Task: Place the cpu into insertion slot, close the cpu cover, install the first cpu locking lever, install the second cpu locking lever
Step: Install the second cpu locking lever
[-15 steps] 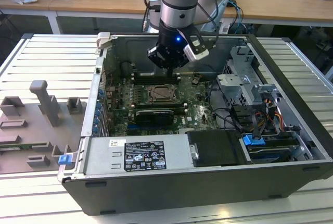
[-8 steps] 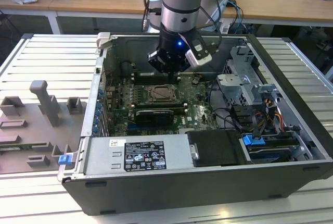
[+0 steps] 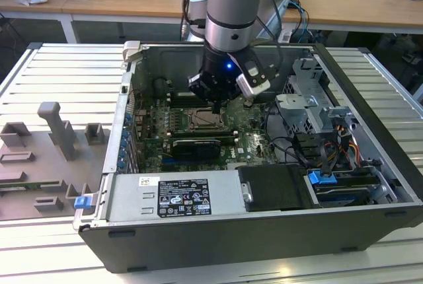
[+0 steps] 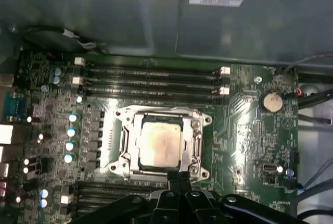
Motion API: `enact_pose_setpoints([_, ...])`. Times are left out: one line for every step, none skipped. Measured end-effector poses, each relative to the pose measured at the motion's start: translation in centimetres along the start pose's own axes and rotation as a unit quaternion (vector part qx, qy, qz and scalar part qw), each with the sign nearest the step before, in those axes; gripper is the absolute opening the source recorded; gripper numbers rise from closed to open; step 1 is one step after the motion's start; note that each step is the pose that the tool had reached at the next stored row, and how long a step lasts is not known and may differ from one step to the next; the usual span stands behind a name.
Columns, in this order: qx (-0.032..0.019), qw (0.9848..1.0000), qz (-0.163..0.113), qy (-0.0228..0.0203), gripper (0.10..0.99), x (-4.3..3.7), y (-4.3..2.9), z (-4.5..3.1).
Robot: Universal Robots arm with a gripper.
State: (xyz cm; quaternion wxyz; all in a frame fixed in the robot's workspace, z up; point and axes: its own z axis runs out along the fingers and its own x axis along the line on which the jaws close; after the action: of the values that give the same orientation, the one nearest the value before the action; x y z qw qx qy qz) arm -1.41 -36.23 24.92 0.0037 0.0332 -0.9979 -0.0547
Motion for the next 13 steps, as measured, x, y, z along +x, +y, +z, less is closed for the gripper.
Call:
enact_pose_setpoints([0.0,1.0,0.0,0.0,0.106,0.05,-0.36,0.07])
enact_pose_setpoints([0.0,1.0,0.0,0.0,0.106,0.14,-0.74,0.14])
enact_pose_setpoints([0.0,1.0,0.0,0.0,0.106,0.21,-0.94,0.19])
enact_pose_setpoints([0.0001,1.0,0.0,0.0,0.106,0.29,-1.09,0.23])
enact_pose_setpoints([0.0001,1.0,0.0,0.0,0.106,0.5,-1.2,0.27])
enact_pose_setpoints([0.0,1.0,0.0,0.0,0.106,0.73,-1.26,0.3])
enact_pose_setpoints([-0.0002,1.0,0.0,0.0,0.106,1.02,-1.32,0.34])
enact_pose_setpoints([-0.0002,1.0,0.0,0.0,0.106,1.25,-1.36,0.36])
enact_pose_setpoints([-0.0003,1.0,0.0,0.0,0.106,1.56,-1.41,0.4])
enact_pose_setpoints([-0.0004,1.0,0.0,0.0,0.106,1.79,-1.45,0.42])
enact_pose_setpoints([-0.0005,1.0,0.0,0.0,0.106,2.17,-1.53,0.48])
enact_pose_setpoints([-0.0005,1.0,0.0,-0.0001,0.106,2.33,-1.59,0.52])
enact_pose_setpoints([-0.0005,1.0,0.0,0.0,0.106,2.47,-1.63,0.56])
